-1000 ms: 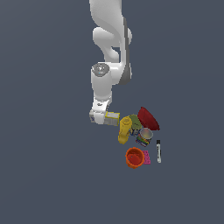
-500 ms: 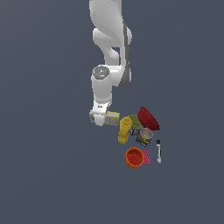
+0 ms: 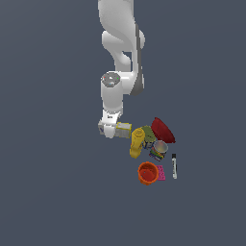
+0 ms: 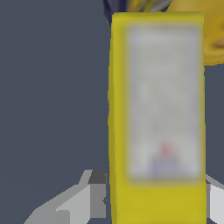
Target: Pick up a designated object from a clutter of objects.
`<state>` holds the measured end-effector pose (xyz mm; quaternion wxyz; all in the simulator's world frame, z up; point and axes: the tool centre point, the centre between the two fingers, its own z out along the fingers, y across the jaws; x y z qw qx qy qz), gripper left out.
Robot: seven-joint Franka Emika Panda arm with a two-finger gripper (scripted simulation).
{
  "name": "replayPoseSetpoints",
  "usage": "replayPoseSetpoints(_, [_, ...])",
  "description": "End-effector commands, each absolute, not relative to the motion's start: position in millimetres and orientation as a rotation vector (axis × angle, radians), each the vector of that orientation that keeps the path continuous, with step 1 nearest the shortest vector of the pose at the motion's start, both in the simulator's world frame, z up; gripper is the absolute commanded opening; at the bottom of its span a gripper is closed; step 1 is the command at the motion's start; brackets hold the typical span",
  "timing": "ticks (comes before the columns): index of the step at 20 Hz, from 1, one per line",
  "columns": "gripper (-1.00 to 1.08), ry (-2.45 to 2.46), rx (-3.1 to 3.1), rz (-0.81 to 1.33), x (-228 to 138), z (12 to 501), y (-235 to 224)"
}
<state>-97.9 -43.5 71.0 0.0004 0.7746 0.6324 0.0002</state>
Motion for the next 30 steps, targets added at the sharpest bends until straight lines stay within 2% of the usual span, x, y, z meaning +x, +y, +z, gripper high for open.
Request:
replayPoseSetpoints(1, [-1.00,1.987,2.432,0.001,-98,73,-42])
replayPoseSetpoints(13, [-1.00,1.986,2.432,0.000,-103,121,-16])
replayPoseSetpoints(30, [-1.00,1.985,2.430,-0.004,-118,262,59])
